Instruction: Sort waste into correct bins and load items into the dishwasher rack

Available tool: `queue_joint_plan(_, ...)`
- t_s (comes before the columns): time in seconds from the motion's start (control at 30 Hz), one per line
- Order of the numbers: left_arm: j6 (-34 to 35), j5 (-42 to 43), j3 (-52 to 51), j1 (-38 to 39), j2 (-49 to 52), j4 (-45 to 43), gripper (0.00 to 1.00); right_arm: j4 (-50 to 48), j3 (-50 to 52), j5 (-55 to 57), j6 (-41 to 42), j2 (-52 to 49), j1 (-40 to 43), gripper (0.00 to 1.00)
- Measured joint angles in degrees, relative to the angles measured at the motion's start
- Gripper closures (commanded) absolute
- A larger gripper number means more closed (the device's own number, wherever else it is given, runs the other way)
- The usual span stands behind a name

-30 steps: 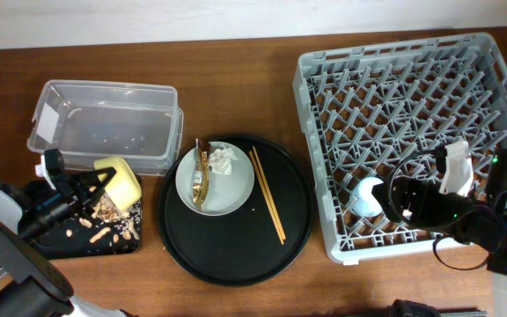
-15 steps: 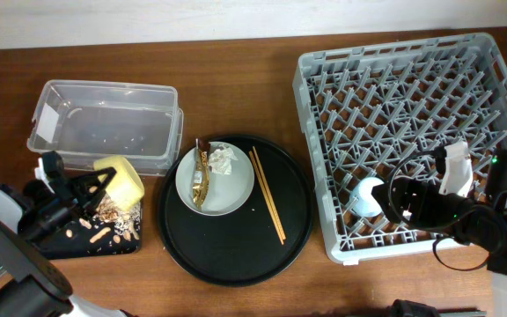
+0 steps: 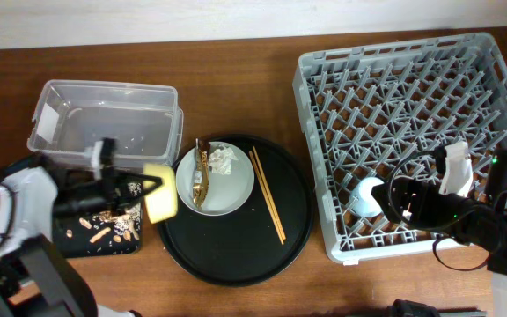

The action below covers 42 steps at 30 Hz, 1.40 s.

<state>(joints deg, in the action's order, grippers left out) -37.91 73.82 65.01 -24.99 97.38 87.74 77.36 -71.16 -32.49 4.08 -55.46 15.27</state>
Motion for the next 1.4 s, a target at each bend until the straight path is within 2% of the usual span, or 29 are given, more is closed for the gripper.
queue_joint_plan(0.1,12.2,-9.4,1.3,8.9,-4.0,-7.2,1.0,0.0,0.0,0.0,0.0,0.0,0.0,0.07)
queue_joint_plan(0.17,23.3,-19.5,1.5,17.6,-6.8,-12.5,1.0,0.1,0.0,0.0,0.0,0.0,0.0,0.07)
queue_joint_plan(0.37,52.7,-51.0,1.5,49.0,-9.9,-21.1,1.0,0.0,0.0,0.0,0.0,0.0,0.0,0.07)
queue_joint_plan(0.47,64.9,-63.7,0.6,62.2,-9.7,-24.6,1.0,0.0,0.0,0.0,-0.1,0.0,0.0,0.07)
queue_joint_plan(0.57,72.6,-71.7,-0.6,69.7,-9.1,-25.5,1.0,0.0,0.0,0.0,0.0,0.0,0.0,0.07)
queue_joint_plan(0.6,78.6,-78.0,-1.7,74.9,-7.8,-26.1,1.0,0.0,0.0,0.0,0.0,0.0,0.0,0.07)
queue_joint_plan(0.63,81.2,-80.7,-2.1,76.7,-7.2,-26.2,0.98,0.0,0.0,0.0,0.0,0.0,0.0,0.07)
queue_joint_plan(0.77,86.9,-86.9,-3.3,80.2,-4.7,-27.3,0.92,0.0,0.0,0.0,0.0,0.0,0.0,0.07)
queue_joint_plan(0.9,88.5,-89.2,-3.9,80.3,-3.1,-28.7,0.89,0.0,0.0,0.0,0.0,0.0,0.0,0.07)
queue_joint_plan(1.03,89.4,-90.6,-4.0,80.3,-2.5,-29.4,0.74,0.0,0.0,0.0,0.0,0.0,0.0,0.07)
queue_joint_plan(1.13,89.6,-91.5,-4.0,80.3,-2.5,-29.4,0.62,0.0,0.0,0.0,0.0,0.0,0.0,0.07)
queue_joint_plan(1.3,87.2,-92.0,-2.7,79.4,-2.5,-27.4,0.52,0.0,0.0,0.0,0.0,0.0,0.0,0.07)
queue_joint_plan(1.4,83.8,-92.2,0.9,75.3,-2.7,-26.9,0.45,0.0,0.0,0.0,0.0,0.0,0.0,0.07)
